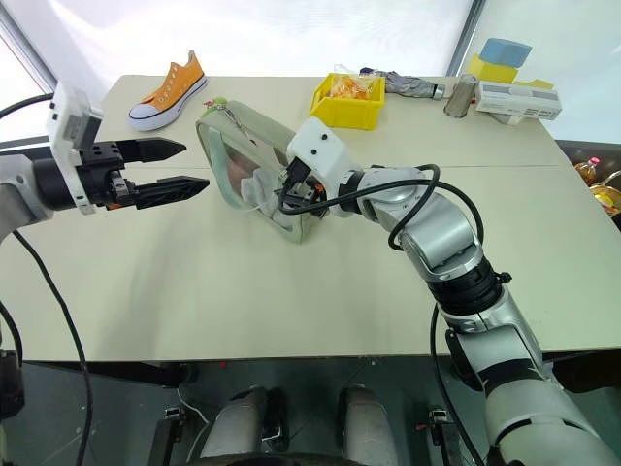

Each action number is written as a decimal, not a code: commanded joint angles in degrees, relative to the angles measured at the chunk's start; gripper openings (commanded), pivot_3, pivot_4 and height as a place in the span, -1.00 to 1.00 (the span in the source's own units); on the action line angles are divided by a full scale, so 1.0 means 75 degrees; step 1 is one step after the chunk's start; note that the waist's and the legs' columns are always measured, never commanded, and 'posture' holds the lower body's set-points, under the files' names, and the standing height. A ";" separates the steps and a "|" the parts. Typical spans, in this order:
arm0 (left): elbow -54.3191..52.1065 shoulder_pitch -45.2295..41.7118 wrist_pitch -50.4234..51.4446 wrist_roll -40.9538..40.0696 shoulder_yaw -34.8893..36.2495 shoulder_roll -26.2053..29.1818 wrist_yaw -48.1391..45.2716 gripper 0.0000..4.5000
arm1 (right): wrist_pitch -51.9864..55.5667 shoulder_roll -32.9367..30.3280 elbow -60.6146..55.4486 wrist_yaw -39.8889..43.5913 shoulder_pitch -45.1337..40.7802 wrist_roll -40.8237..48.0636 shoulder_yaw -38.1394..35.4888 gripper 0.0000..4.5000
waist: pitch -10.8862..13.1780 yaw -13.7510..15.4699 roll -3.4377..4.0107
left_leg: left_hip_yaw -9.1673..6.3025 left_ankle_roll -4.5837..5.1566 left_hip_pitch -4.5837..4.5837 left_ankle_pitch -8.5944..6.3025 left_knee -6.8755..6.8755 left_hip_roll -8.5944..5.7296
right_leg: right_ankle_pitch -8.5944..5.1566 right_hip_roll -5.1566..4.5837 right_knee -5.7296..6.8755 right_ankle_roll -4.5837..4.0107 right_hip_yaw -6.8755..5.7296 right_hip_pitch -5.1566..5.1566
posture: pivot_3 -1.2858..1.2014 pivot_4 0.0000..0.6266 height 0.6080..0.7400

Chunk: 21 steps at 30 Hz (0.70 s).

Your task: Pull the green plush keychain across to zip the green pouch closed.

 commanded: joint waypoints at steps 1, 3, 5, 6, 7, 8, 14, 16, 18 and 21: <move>-0.0141 -0.0026 -0.0146 -0.0109 0.0306 0.0132 0.0080 1.00 | -0.0536 -0.0222 -0.0130 0.0351 -0.0041 -0.0265 -0.0062 -0.70 | 0.0000 0.0007 0.0000 | 0.0000 -0.0001 0.0000 0.0000 0.0000 0.0000 | 0.0000 0.0000 0.0000 0.0000 0.0000 0.0000 | 0.03 -0.52 1.00; -0.0087 0.0029 -0.0209 -0.0107 0.0321 0.0163 0.0069 1.00 | -0.0879 -0.0593 -0.0182 0.0811 0.0057 -0.0269 -0.0219 -0.90 | 0.0000 0.0023 0.0000 | 0.0000 -0.0001 0.0000 0.0001 0.0000 0.0000 | 0.0000 0.0000 0.0000 0.0000 0.0000 0.0000 | 0.03 -0.52 1.00; -0.0057 0.0098 -0.0268 -0.0095 0.0345 0.0194 0.0063 1.00 | -0.1595 -0.1221 -0.0092 0.1511 0.0232 -0.0292 -0.0445 -0.90 | 0.0000 0.0042 0.0000 | 0.0000 -0.0001 0.0000 0.0000 0.0000 -0.0002 | 0.0000 -0.0001 -0.0001 0.0000 0.0000 0.0002 | 0.03 -0.52 1.00; -0.0037 0.0128 -0.0299 -0.0092 0.0365 0.0205 0.0068 1.00 | -0.1954 -0.1503 0.0057 0.1865 0.0325 -0.0201 -0.0681 -0.90 | 0.0000 0.0051 0.0000 | 0.0000 0.0000 0.0000 0.0000 0.0000 -0.0004 | 0.0000 -0.0002 -0.0004 0.0000 0.0000 0.0002 | 0.03 -0.52 1.00; -0.0010 0.0147 -0.0337 -0.0086 0.0374 0.0214 0.0075 1.00 | -0.2238 -0.1747 0.0242 0.2193 0.0391 -0.0106 -0.0886 -0.90 | 0.0001 0.0058 -0.0002 | 0.0001 0.0001 0.0000 -0.0001 0.0000 -0.0004 | 0.0000 -0.0003 -0.0006 0.0000 0.0000 0.0003 | 0.03 -0.52 1.00; 0.0026 0.0148 -0.0374 -0.0077 0.0368 0.0216 0.0078 1.00 | -0.2864 -0.2035 0.0587 0.2619 0.0457 -0.0155 -0.1007 -0.90 | 0.0001 0.0052 -0.0002 | 0.0001 0.0002 0.0000 -0.0001 0.0000 -0.0006 | 0.0000 -0.0003 -0.0011 0.0000 -0.0001 0.0006 | 0.03 -0.52 1.00; 0.0054 0.0145 -0.0458 -0.0100 0.0295 0.0141 0.0165 1.00 | -0.4824 -0.2416 0.2894 0.4042 0.0238 -0.0145 -0.1498 -0.90 | 0.0001 -0.0003 -0.0002 | 0.0002 0.0000 0.0012 0.0000 0.0000 -0.0003 | 0.0001 0.0002 -0.0011 0.0002 -0.0001 0.0015 | 0.03 -0.52 1.00; 0.0076 0.0133 -0.0476 -0.0110 0.0253 0.0106 0.0200 1.00 | -0.4982 -0.2288 0.3390 0.4200 0.0064 -0.0147 -0.1561 -0.90 | 0.0003 -0.0025 0.0000 | 0.0004 -0.0004 0.0023 0.0002 -0.0003 0.0000 | 0.0001 0.0006 -0.0006 0.0002 0.0000 0.0019 | 0.03 -0.52 1.00; 0.0078 0.0128 -0.0476 -0.0120 0.0218 0.0076 0.0236 1.00 | -0.5021 -0.2274 0.3498 0.4258 -0.0035 -0.0235 -0.1572 -0.61 | 0.0004 -0.0017 0.0002 | 0.0005 -0.0011 0.0031 0.0006 -0.0004 0.0004 | 0.0001 0.0009 0.0002 0.0001 0.0001 0.0018 | 0.03 -0.52 1.00; 0.0098 0.0184 -0.0443 -0.0149 0.0274 0.0100 0.0269 1.00 | -0.4375 -0.2253 0.2987 0.4140 -0.0268 -0.0092 -0.1701 -0.29 | 0.0005 0.0001 0.0004 | 0.0004 -0.0016 0.0032 0.0009 -0.0004 0.0008 | 0.0000 0.0010 0.0006 0.0001 0.0001 0.0018 | 0.03 -0.52 1.00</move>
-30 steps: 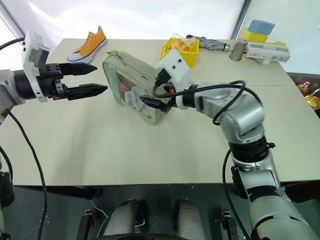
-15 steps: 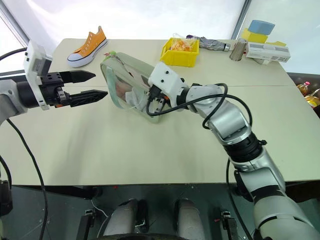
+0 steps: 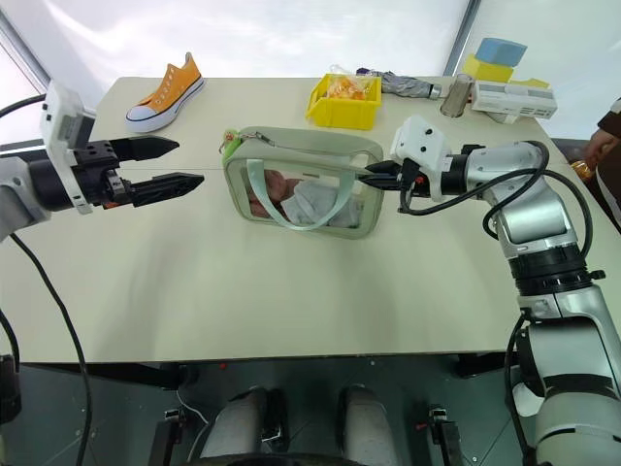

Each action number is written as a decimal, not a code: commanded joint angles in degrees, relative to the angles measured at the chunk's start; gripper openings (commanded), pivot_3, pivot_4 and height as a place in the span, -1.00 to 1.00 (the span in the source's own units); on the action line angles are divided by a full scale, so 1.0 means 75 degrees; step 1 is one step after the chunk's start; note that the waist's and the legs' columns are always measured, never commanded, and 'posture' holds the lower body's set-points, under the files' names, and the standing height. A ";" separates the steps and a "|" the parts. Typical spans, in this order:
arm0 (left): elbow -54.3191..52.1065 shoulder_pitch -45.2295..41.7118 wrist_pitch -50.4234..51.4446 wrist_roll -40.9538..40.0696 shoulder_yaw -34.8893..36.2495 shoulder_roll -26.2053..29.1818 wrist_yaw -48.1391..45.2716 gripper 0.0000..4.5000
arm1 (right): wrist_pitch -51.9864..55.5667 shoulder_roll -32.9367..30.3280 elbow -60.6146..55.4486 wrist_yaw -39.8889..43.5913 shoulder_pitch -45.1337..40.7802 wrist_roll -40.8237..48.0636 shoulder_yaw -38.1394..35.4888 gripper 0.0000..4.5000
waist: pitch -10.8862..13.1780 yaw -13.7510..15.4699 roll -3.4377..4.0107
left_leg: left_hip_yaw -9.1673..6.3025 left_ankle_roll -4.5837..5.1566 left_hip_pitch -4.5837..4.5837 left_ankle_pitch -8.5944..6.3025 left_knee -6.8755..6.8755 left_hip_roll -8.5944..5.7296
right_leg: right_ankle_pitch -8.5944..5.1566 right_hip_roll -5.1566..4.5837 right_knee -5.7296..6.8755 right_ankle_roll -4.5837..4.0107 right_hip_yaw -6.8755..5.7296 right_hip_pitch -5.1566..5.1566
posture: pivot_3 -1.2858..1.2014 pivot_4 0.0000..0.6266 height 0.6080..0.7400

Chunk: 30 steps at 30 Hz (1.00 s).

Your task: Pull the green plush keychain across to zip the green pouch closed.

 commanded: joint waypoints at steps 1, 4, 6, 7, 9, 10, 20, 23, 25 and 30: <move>-0.0020 -0.0010 -0.0096 -0.0061 0.0221 0.0065 0.0061 1.00 | 0.0560 0.0049 -0.0697 -0.0185 -0.0521 0.0143 -0.0380 -0.29 | 0.0000 0.0001 0.0000 | 0.0001 0.0000 0.0000 0.0000 0.0001 0.0000 | 0.0000 -0.0002 0.0000 0.0000 0.0000 0.0000 | 0.03 -0.52 1.00; 0.0034 -0.0025 -0.0135 -0.0022 0.0184 0.0042 0.0095 1.00 | 0.1279 0.0481 -0.1231 -0.0656 -0.0779 0.0176 -0.0309 -0.29 | 0.0000 -0.0014 0.0000 | 0.0000 -0.0001 0.0001 0.0001 0.0001 0.0000 | 0.0000 -0.0003 0.0002 0.0000 0.0001 0.0000 | 0.03 -0.52 1.00; 0.0069 -0.0091 -0.0147 -0.0001 0.0108 0.0023 0.0108 1.00 | 0.1784 0.0851 -0.1543 -0.0960 -0.0904 0.0099 -0.0107 -0.29 | 0.0000 -0.0019 0.0000 | 0.0000 -0.0005 0.0006 0.0003 0.0001 0.0002 | 0.0000 -0.0002 0.0011 -0.0001 0.0001 0.0000 | 0.03 -0.52 1.00; 0.0074 -0.0113 -0.0150 -0.0002 0.0079 0.0019 0.0111 1.00 | 0.1989 0.0984 -0.1657 -0.1048 -0.0932 0.0073 -0.0044 -0.29 | 0.0000 -0.0010 0.0000 | 0.0000 -0.0008 0.0008 0.0005 0.0001 0.0002 | 0.0000 -0.0002 0.0016 -0.0001 0.0001 -0.0001 | 0.03 -0.52 1.00; 0.0107 -0.0174 -0.0167 0.0009 0.0013 0.0013 0.0112 1.00 | 0.2450 0.1355 -0.1652 -0.1442 -0.1049 -0.0082 0.0099 -0.29 | 0.0000 0.0005 0.0000 | -0.0001 -0.0010 0.0008 0.0006 0.0002 0.0002 | -0.0001 -0.0003 0.0021 -0.0002 0.0000 -0.0001 | 0.03 -0.52 1.00; 0.0114 -0.0209 -0.0170 0.0013 -0.0022 -0.0005 0.0131 1.00 | 0.2349 0.1444 -0.1604 -0.1491 -0.1031 -0.0302 0.0307 -0.29 | -0.0001 0.0018 -0.0001 | 0.0000 -0.0010 0.0007 0.0006 0.0003 0.0000 | -0.0001 -0.0005 0.0021 -0.0002 0.0000 -0.0001 | 0.03 -0.52 1.00; -0.0036 -0.0184 -0.0076 -0.0057 0.0017 -0.0108 0.0375 1.00 | 0.1831 0.1531 -0.0845 -0.1300 -0.1216 -0.1233 0.0878 -0.29 | -0.0001 0.0008 -0.0002 | 0.0000 -0.0006 0.0005 0.0004 0.0004 -0.0007 | -0.0001 -0.0010 0.0022 -0.0002 0.0000 -0.0001 | 0.03 -0.52 1.00; -0.0035 -0.0199 -0.0102 -0.0047 0.0012 -0.0133 0.0426 1.00 | 0.1691 0.1594 -0.0699 -0.1200 -0.1247 -0.1271 0.0844 -0.66 | -0.0001 -0.0008 -0.0002 | 0.0000 -0.0007 0.0006 0.0004 0.0005 -0.0007 | 0.0000 -0.0009 0.0023 -0.0001 0.0000 -0.0001 | 0.03 -0.52 1.00; -0.0013 -0.0207 -0.0104 -0.0043 0.0057 -0.0107 0.0459 1.00 | 0.1554 0.1651 -0.0635 -0.1129 -0.1299 -0.1238 0.0775 -1.00 | -0.0001 -0.0008 -0.0002 | 0.0000 -0.0007 0.0006 0.0004 0.0005 -0.0006 | -0.0001 -0.0009 0.0024 -0.0001 0.0000 -0.0001 | 0.03 -0.52 1.00; 0.0248 -0.0047 -0.0311 0.0190 0.0241 0.0271 0.0326 1.00 | 0.1209 0.1445 -0.0989 -0.0427 -0.1195 -0.0906 0.0556 -1.00 | -0.0001 -0.0020 -0.0001 | 0.0001 -0.0007 0.0006 0.0004 0.0004 -0.0006 | 0.0000 -0.0008 0.0024 -0.0001 0.0000 -0.0001 | 0.03 -0.52 1.00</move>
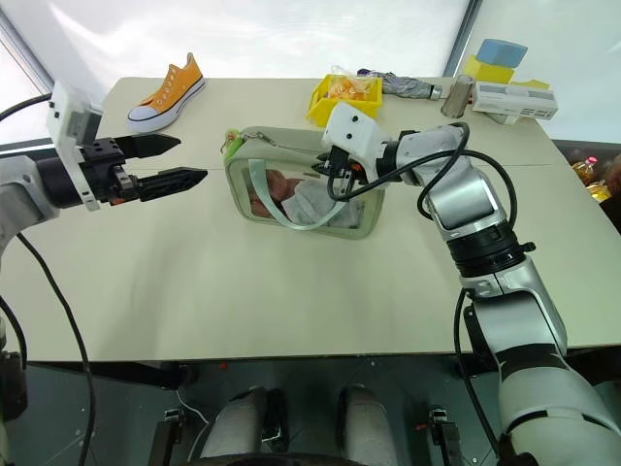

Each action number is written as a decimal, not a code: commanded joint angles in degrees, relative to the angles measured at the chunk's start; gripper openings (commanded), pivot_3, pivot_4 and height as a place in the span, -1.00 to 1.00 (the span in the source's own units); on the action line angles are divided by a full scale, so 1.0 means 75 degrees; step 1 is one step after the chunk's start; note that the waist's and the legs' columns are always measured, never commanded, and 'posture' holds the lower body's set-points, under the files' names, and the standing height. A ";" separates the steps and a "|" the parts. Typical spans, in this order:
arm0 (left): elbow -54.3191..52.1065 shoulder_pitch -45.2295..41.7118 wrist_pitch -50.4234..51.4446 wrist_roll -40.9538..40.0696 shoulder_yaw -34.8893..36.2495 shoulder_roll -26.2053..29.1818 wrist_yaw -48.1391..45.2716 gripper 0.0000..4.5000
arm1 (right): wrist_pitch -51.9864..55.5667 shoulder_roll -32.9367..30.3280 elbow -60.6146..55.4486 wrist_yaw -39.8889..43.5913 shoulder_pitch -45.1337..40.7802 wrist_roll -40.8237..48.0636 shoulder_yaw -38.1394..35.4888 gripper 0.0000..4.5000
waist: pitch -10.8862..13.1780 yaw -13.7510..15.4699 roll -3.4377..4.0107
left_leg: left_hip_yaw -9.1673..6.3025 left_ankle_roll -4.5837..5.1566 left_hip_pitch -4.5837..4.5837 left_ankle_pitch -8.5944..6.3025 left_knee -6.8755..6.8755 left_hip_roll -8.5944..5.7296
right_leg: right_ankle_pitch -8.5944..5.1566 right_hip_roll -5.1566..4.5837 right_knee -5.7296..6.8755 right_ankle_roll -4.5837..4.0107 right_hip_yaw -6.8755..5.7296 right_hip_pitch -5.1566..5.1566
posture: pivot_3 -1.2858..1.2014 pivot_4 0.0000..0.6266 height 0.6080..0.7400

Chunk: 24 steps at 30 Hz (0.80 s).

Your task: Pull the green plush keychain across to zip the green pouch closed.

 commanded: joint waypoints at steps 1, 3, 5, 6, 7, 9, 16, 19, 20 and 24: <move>0.0211 0.0042 -0.0337 0.0230 0.0367 0.0409 -0.0149 1.00 | -0.0295 -0.0204 -0.0510 0.0486 -0.0141 0.0397 -0.0411 -1.00 | 0.0000 0.0000 0.0001 | 0.0000 0.0000 0.0000 0.0000 -0.0001 0.0000 | 0.0000 0.0000 0.0000 0.0000 0.0000 -0.0002 | 0.03 -0.52 1.00; 0.0441 0.0001 -0.0442 0.0310 0.0410 0.0536 -0.0196 1.00 | -0.0380 -0.0302 -0.0570 0.0670 -0.0109 0.0476 -0.0471 -1.00 | 0.0000 0.0009 0.0001 | 0.0000 0.0000 0.0000 0.0000 -0.0002 0.0001 | 0.0000 0.0001 0.0000 0.0000 0.0000 -0.0003 | 0.03 -0.52 1.00; 0.0559 0.0011 -0.0528 0.0347 0.0419 0.0607 -0.0274 1.00 | -0.0311 -0.0417 -0.0792 0.0841 0.0015 0.0562 -0.0474 -1.00 | 0.0000 0.0014 0.0001 | 0.0002 0.0000 -0.0001 0.0000 -0.0001 0.0001 | 0.0000 0.0000 0.0000 0.0000 0.0000 -0.0003 | 0.03 -0.52 1.00; 0.0595 0.0010 -0.0565 0.0366 0.0400 0.0613 -0.0300 1.00 | -0.0264 -0.0431 -0.0872 0.0872 0.0056 0.0587 -0.0472 -1.00 | 0.0000 0.0018 0.0000 | 0.0002 0.0000 -0.0001 0.0000 -0.0001 0.0000 | 0.0000 0.0000 0.0000 0.0000 0.0000 -0.0003 | 0.03 -0.52 1.00; 0.0582 0.0043 -0.0598 0.0376 0.0379 0.0589 -0.0303 1.00 | -0.0176 -0.0420 -0.0996 0.0868 0.0126 0.0628 -0.0472 -1.00 | 0.0000 0.0024 0.0001 | 0.0002 0.0000 -0.0001 0.0000 -0.0001 0.0000 | 0.0000 0.0000 0.0000 0.0000 0.0000 -0.0003 | 0.03 -0.52 1.00; 0.0550 0.0098 -0.0645 0.0385 0.0327 0.0503 -0.0275 1.00 | -0.0015 -0.0367 -0.1198 0.0795 0.0269 0.0661 -0.0449 -1.00 | 0.0000 0.0030 0.0000 | 0.0002 0.0000 -0.0001 0.0000 -0.0001 0.0000 | 0.0000 -0.0001 0.0001 0.0000 0.0000 -0.0003 | 0.03 -0.52 1.00; 0.0823 0.0214 -0.0981 0.0615 0.0035 0.0155 -0.0315 1.00 | 0.0722 -0.0394 -0.1868 0.0549 0.0574 0.0723 -0.0478 -0.31 | 0.0000 0.0013 0.0000 | 0.0001 0.0000 0.0001 0.0000 0.0004 0.0000 | 0.0000 -0.0002 0.0016 -0.0001 0.0000 -0.0004 | 0.03 -0.52 1.00; 0.1411 0.0125 -0.1397 0.0995 -0.0180 0.0129 -0.0483 1.00 | 0.1089 -0.0816 -0.2189 0.0542 0.0553 0.0861 -0.0817 0.13 | 0.0000 0.0027 0.0000 | 0.0002 -0.0001 0.0001 0.0001 0.0004 0.0000 | -0.0001 -0.0001 0.0022 -0.0002 0.0000 -0.0009 | 0.03 -0.52 1.00; 0.1648 0.0066 -0.1554 0.1129 -0.0261 0.0105 -0.0509 1.00 | 0.1188 -0.1050 -0.2295 0.0579 0.0613 0.0894 -0.0933 0.13 | 0.0000 0.0041 0.0000 | 0.0002 -0.0001 0.0002 0.0000 0.0004 0.0000 | -0.0001 -0.0002 0.0022 -0.0002 0.0000 -0.0009 | 0.03 -0.52 1.00; 0.2423 -0.0258 -0.2085 0.1541 -0.0557 -0.0044 -0.0677 1.00 | 0.1396 -0.1799 -0.2538 0.0658 0.0974 0.0945 -0.1267 0.13 | -0.0003 0.0089 -0.0005 | 0.0003 0.0004 0.0000 -0.0002 0.0007 -0.0004 | -0.0001 -0.0008 0.0019 -0.0002 -0.0001 -0.0006 | 0.03 -0.52 1.00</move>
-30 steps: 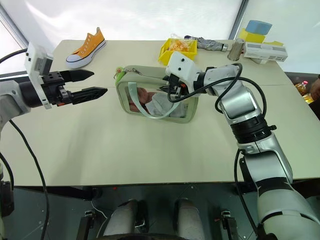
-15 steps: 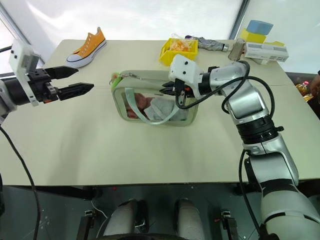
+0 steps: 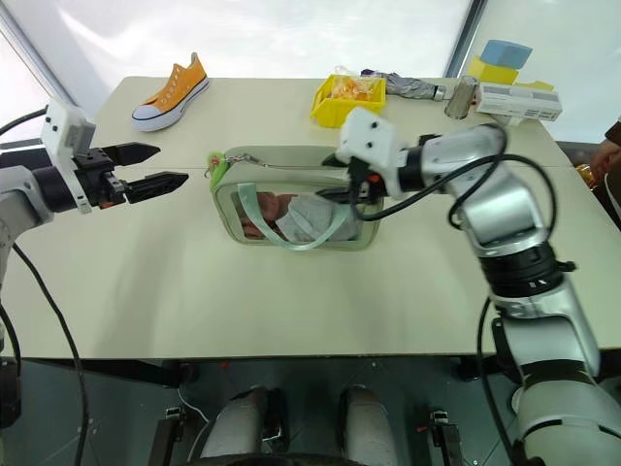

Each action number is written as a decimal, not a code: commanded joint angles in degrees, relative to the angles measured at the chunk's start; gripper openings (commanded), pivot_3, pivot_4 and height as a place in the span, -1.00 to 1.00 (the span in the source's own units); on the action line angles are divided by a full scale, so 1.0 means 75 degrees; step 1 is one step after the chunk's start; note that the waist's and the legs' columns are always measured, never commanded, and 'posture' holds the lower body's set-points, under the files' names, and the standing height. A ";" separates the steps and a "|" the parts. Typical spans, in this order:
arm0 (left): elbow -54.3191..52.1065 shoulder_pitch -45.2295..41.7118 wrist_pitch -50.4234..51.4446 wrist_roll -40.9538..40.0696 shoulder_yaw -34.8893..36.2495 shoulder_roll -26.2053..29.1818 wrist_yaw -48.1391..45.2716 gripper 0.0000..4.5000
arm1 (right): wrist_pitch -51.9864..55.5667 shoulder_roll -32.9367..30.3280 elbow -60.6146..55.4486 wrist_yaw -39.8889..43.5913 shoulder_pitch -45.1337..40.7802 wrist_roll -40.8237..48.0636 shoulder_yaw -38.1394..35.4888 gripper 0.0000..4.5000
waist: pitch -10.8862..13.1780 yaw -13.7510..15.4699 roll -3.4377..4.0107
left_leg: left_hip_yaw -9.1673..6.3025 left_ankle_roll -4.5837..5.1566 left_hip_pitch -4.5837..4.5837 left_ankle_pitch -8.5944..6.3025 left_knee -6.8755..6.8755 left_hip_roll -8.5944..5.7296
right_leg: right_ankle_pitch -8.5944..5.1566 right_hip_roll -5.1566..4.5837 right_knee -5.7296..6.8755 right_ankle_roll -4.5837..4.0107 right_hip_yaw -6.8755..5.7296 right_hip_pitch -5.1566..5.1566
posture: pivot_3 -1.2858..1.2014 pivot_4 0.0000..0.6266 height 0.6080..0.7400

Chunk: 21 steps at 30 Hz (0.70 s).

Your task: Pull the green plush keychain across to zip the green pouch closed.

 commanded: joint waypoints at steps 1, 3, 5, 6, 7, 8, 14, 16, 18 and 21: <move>0.0424 -0.0484 -0.0557 0.0358 -0.0193 -0.0109 -0.0206 1.00 | 0.0068 -0.0487 -0.0350 0.0053 0.0323 0.0124 -0.0459 0.13 | -0.0003 0.0001 -0.0005 | 0.0000 0.0002 0.0000 -0.0001 0.0002 0.0000 | 0.0000 -0.0001 -0.0001 0.0000 0.0000 0.0003 | 0.03 -0.52 1.00; 0.0705 -0.0715 -0.0744 0.0523 -0.0367 -0.0243 -0.0332 1.00 | -0.0086 -0.0651 -0.0376 0.0047 0.0653 0.0074 -0.0452 0.13 | -0.0003 -0.0019 -0.0006 | 0.0000 0.0003 0.0000 -0.0002 0.0003 0.0000 | 0.0000 -0.0001 -0.0002 0.0000 0.0000 0.0004 | 0.03 -0.52 1.00; 0.1049 -0.0990 -0.0953 0.0728 -0.0569 -0.0404 -0.0462 1.00 | -0.0105 -0.0721 -0.0410 0.0083 0.0944 0.0094 -0.0392 0.13 | -0.0003 -0.0022 -0.0006 | 0.0000 0.0003 0.0001 -0.0002 0.0003 0.0000 | 0.0000 0.0002 0.0000 0.0000 -0.0001 0.0003 | 0.03 -0.52 1.00; 0.1288 -0.1140 -0.1134 0.0882 -0.0685 -0.0498 -0.0517 1.00 | -0.0118 -0.0704 -0.0416 0.0095 0.1038 0.0110 -0.0356 0.13 | -0.0003 -0.0023 -0.0005 | 0.0001 0.0002 0.0001 -0.0001 0.0003 0.0000 | 0.0000 0.0003 0.0000 0.0000 -0.0001 0.0003 | 0.03 -0.52 1.00; 0.1574 -0.1308 -0.1381 0.1069 -0.0788 -0.0627 -0.0496 1.00 | -0.0151 -0.0658 -0.0396 0.0069 0.1100 0.0095 -0.0322 0.13 | -0.0003 -0.0039 -0.0004 | 0.0001 0.0002 0.0001 -0.0001 0.0003 0.0000 | 0.0000 0.0003 0.0002 0.0000 -0.0001 0.0002 | 0.03 -0.52 1.00; 0.1868 -0.1487 -0.1565 0.1233 -0.0864 -0.0750 -0.0449 1.00 | -0.0166 -0.0597 -0.0359 0.0034 0.1122 0.0084 -0.0285 0.13 | -0.0003 -0.0054 -0.0004 | 0.0006 0.0002 0.0002 -0.0001 0.0003 -0.0001 | 0.0000 0.0004 0.0003 0.0001 0.0000 0.0000 | 0.03 -0.52 1.00; 0.2764 -0.2000 -0.2246 0.1792 -0.1233 -0.1134 -0.0745 1.00 | -0.0298 -0.0273 -0.0093 -0.0064 0.1047 0.0099 -0.0169 -0.72 | -0.0003 -0.0064 -0.0005 | 0.0012 0.0002 0.0002 0.0000 0.0007 -0.0003 | 0.0001 0.0009 0.0004 0.0001 -0.0001 -0.0002 | 0.03 -0.52 1.00; 0.3011 -0.2088 -0.2411 0.1906 -0.1294 -0.1200 -0.0866 1.00 | -0.0386 -0.0167 -0.0015 -0.0113 0.0991 0.0036 -0.0115 -0.98 | -0.0003 -0.0063 -0.0005 | 0.0014 0.0002 0.0002 0.0001 0.0008 0.0001 | 0.0001 0.0008 0.0004 0.0002 -0.0001 -0.0003 | 0.03 -0.52 1.00; 0.3172 -0.2125 -0.2517 0.2012 -0.1354 -0.1238 -0.1012 1.00 | -0.0429 -0.0112 0.0025 -0.0137 0.0953 0.0000 -0.0086 -0.98 | -0.0003 -0.0061 -0.0005 | 0.0014 0.0001 0.0002 0.0001 0.0012 0.0001 | 0.0001 0.0009 0.0004 0.0002 -0.0002 -0.0003 | 0.03 -0.52 1.00; 0.3222 -0.2101 -0.2546 0.2074 -0.1355 -0.1228 -0.1278 1.00 | -0.0460 -0.0036 0.0078 -0.0210 0.0879 -0.0074 -0.0052 -0.98 | -0.0003 -0.0066 -0.0005 | 0.0015 0.0002 0.0002 0.0000 0.0024 0.0003 | 0.0001 0.0009 0.0011 0.0001 -0.0002 -0.0002 | 0.03 -0.52 1.00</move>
